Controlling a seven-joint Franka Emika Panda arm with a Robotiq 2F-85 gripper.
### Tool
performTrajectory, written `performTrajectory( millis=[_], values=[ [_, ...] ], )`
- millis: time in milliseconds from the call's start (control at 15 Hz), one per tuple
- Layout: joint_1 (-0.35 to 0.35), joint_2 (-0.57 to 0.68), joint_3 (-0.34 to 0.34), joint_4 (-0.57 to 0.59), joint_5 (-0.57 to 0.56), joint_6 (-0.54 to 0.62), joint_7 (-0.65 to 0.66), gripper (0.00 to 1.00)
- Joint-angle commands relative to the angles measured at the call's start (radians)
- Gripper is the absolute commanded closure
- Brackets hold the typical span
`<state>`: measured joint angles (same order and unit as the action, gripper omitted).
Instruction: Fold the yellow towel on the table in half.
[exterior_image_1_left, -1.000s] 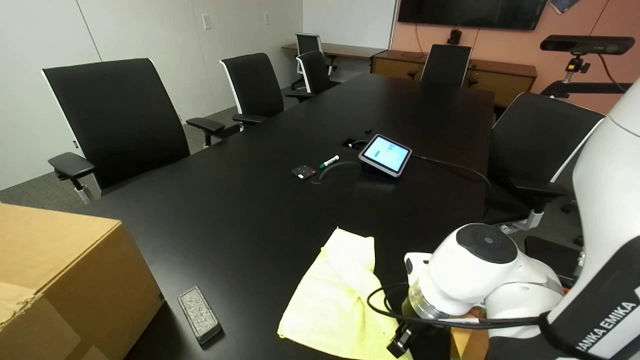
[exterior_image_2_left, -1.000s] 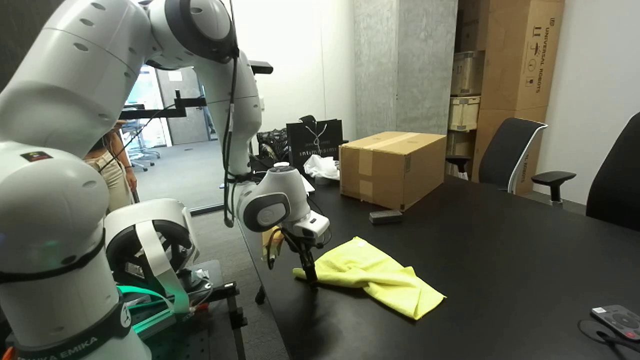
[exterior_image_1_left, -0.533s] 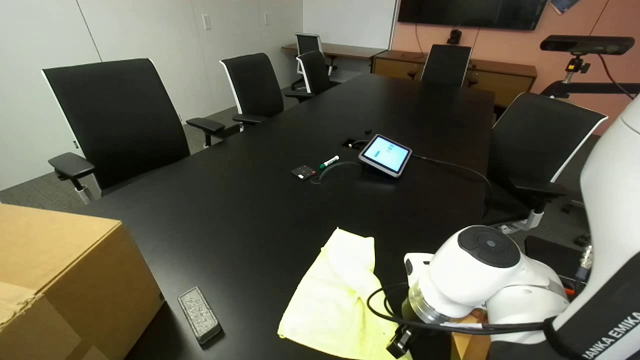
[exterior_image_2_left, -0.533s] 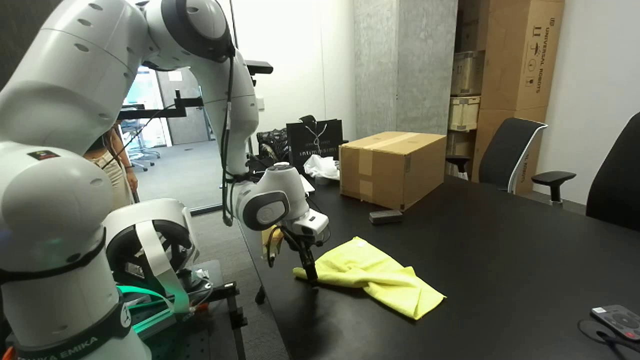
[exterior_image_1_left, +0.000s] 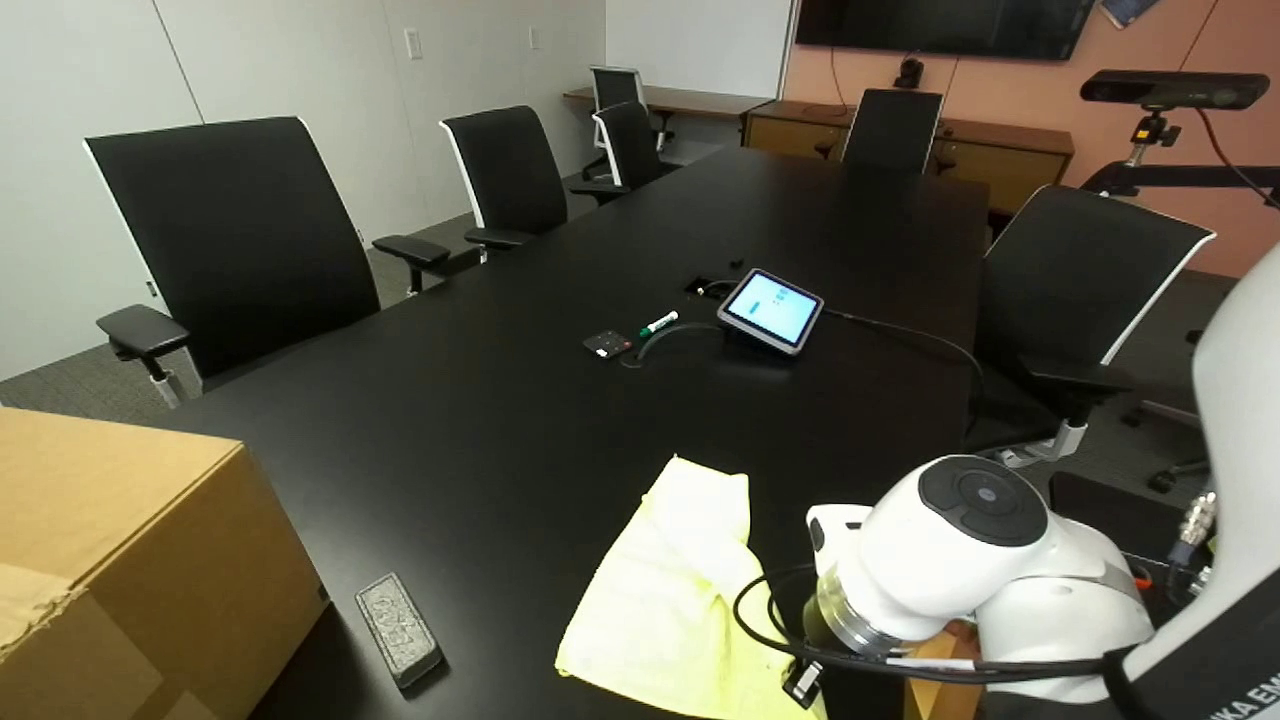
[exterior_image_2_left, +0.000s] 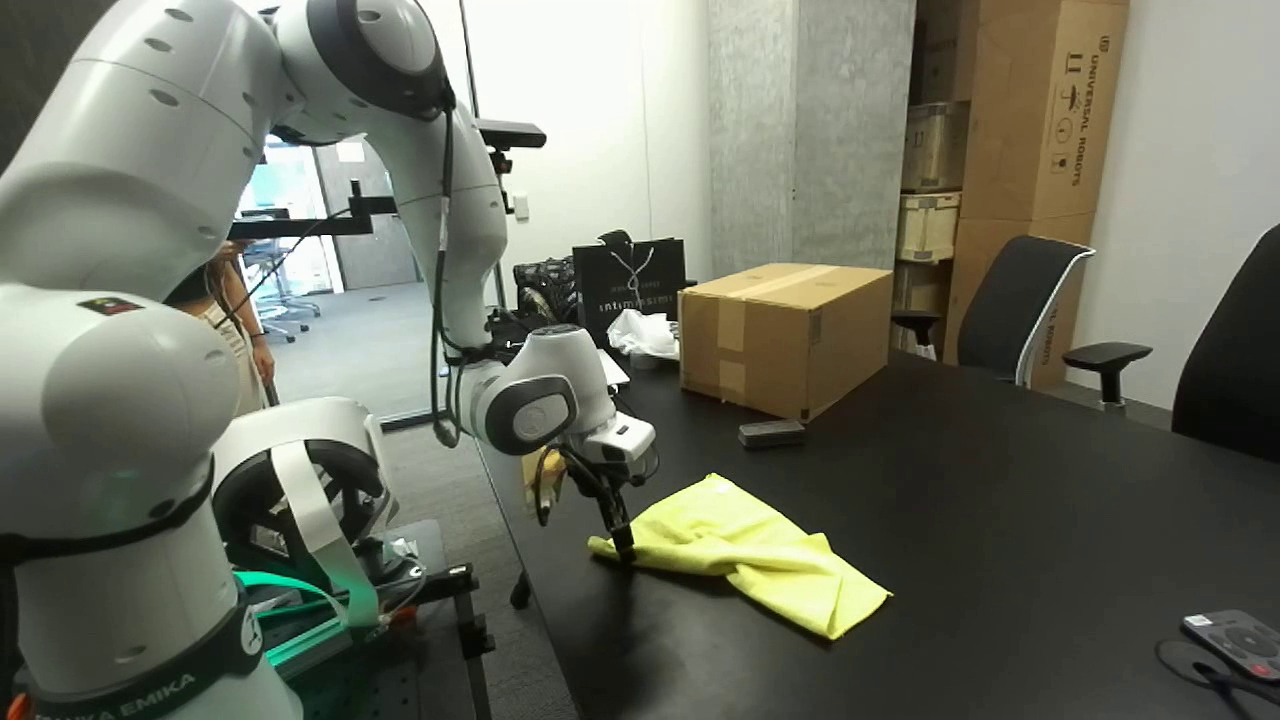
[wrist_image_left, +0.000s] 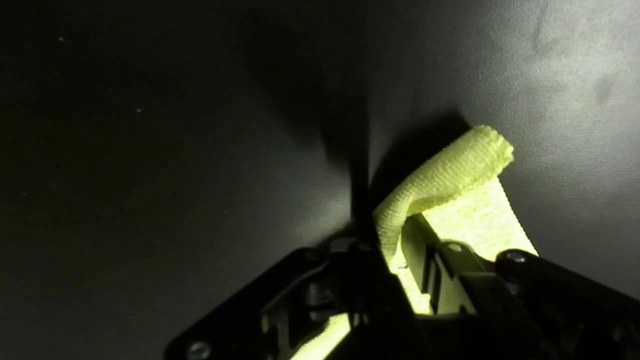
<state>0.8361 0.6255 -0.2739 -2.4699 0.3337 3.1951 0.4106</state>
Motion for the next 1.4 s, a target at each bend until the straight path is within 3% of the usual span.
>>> performTrajectory(
  millis=[0,267,467,600,867,1333],
  values=[
    [0.022,-0.008,-0.021,0.004,-0.003,-0.032,0.016,0.83],
    [0.009,-0.009,-0.014,0.009,-0.012,-0.050,0.018,0.79],
    [-0.004,-0.021,-0.007,0.009,-0.015,-0.051,0.015,0.95],
    [-0.018,-0.031,0.002,0.011,-0.017,-0.048,0.010,1.00],
    [-0.057,-0.042,0.028,0.024,-0.017,-0.051,0.007,0.98],
    [-0.173,-0.122,0.132,0.073,-0.011,0.006,0.005,0.99]
  ],
)
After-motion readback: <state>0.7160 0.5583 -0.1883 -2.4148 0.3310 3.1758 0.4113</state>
